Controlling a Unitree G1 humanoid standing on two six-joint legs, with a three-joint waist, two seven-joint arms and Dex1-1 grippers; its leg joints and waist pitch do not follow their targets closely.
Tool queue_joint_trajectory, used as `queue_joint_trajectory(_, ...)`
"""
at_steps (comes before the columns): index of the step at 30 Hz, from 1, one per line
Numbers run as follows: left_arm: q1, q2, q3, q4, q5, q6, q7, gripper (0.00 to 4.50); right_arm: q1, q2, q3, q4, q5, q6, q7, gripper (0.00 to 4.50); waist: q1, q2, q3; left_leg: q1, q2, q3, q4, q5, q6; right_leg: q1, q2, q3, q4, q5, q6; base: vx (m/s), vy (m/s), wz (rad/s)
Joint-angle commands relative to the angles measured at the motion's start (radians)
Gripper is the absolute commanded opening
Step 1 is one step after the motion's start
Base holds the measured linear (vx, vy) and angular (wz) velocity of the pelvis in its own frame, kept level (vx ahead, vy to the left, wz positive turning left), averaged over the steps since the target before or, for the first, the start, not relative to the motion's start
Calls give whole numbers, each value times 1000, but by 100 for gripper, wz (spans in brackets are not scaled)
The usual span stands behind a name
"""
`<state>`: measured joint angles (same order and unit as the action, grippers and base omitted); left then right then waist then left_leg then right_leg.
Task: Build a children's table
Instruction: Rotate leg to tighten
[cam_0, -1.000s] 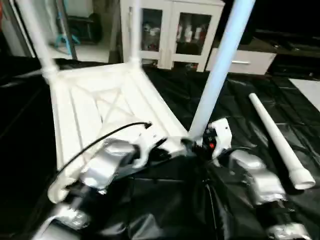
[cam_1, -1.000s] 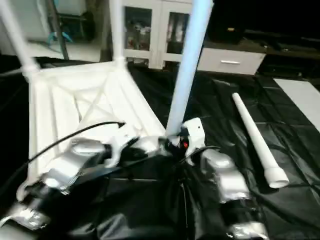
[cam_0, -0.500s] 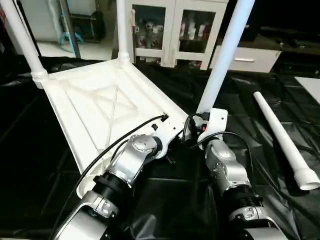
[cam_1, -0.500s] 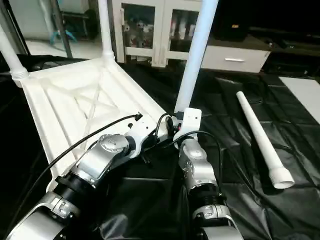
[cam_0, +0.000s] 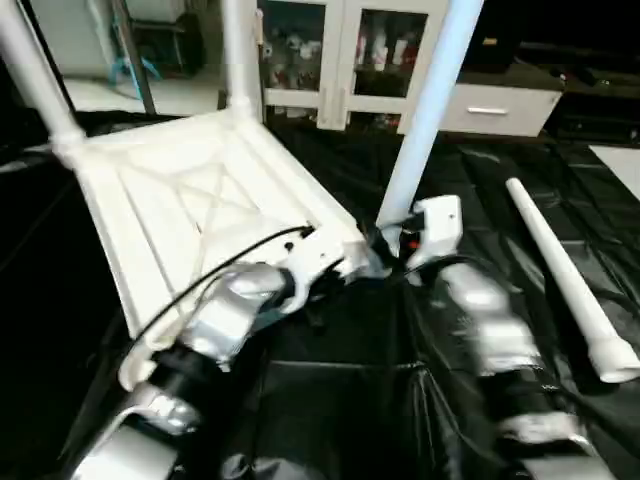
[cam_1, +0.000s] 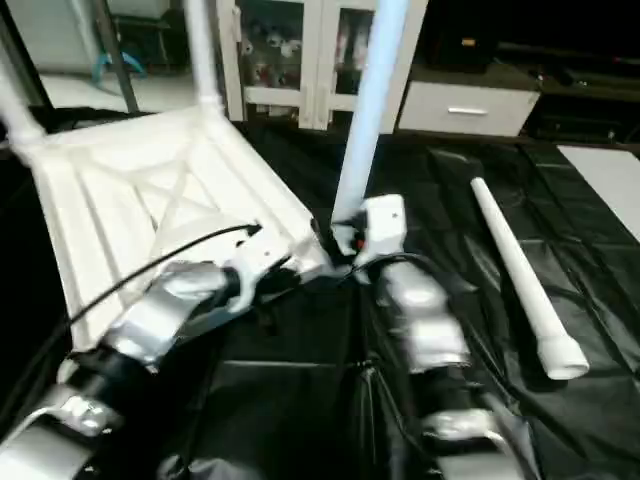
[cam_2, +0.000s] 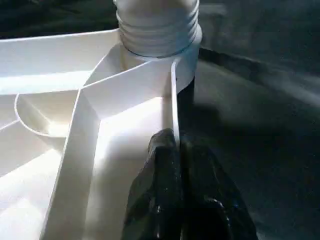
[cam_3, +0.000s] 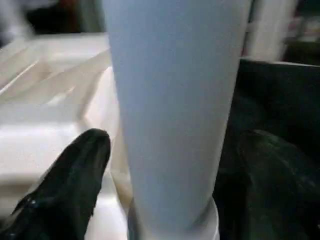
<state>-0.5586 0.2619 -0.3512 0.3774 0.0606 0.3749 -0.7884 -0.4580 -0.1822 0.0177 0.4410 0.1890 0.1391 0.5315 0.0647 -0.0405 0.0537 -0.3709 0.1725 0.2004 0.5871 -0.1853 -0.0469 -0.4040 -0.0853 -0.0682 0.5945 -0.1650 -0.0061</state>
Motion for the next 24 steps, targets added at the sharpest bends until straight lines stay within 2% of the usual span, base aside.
queue_joint_trajectory(1, 35, 34, -38, 6, -7, 5, -80, 0, 24, -52, 44, -56, 2, 33, 113, 444, 7, 2, -61, 16, 63, -31, -76, -234, 34, 45, -71, 48, -69, -255, -196, 0, 0, 0)
queue_joint_trajectory(4, 59, 93, -57, -31, -24, -37, -189, 0, 62, -138, 92, -116, 4, 43, 237, 444, 7, 1, -58, 16, 64, -31, -78, -256, 23, 40, -74, 51, -74, -302, -186, 0, 0, 0)
queue_joint_trajectory(6, 81, 141, -71, -63, -49, -85, -284, 0, 97, -214, 139, -171, 3, 41, 351, 444, 15, 2, -57, 16, 67, -35, -80, -277, 22, 43, -74, 50, -76, -331, -170, 0, 0, 0)
queue_joint_trajectory(7, 95, 176, -77, -95, -72, -74, -346, 0, 124, -262, 156, -211, 12, 58, 421, 444, 18, 3, -57, 21, 68, -33, -80, -281, 21, 38, -74, 53, -75, -328, -169, 0, 0, 0)
queue_joint_trajectory(8, 100, 194, -80, -111, -82, -60, -376, 0, 135, -284, 158, -227, 20, 65, 453, 444, 19, 2, -56, 20, 69, -33, -82, -280, 23, 39, -72, 53, -74, -323, -172, 0, 0, 0)
queue_joint_trajectory(12, 111, 236, -101, -160, -102, -27, -452, 0, 146, -313, 163, -249, 31, 88, 498, 444, 26, 5, -55, 26, 70, -32, -83, -294, 10, 33, -73, 54, -73, -325, -192, 0, 0, 0)
queue_joint_trajectory(14, 112, 238, -104, -165, -103, -23, -458, 0, 146, -315, 167, -251, 31, 94, 503, 444, 26, 5, -55, 25, 69, -33, -84, -298, 4, 34, -73, 53, -73, -327, -194, 0, 0, 0)
queue_joint_trajectory(18, 118, 247, -131, -182, -97, -19, -483, 0, 152, -330, 213, -275, 21, 99, 536, 444, 27, 4, -57, 26, 69, -32, -82, -283, 2, 35, -74, 54, -71, -307, -197, 0, 0, 0)
queue_joint_trajectory(24, 117, 241, -136, -201, -99, -2, -491, 0, 145, -323, 219, -272, 18, 108, 574, 444, 33, 2, -57, 25, 69, -32, -80, -273, 6, 38, -75, 54, -69, -296, -200, 0, 0, 0)
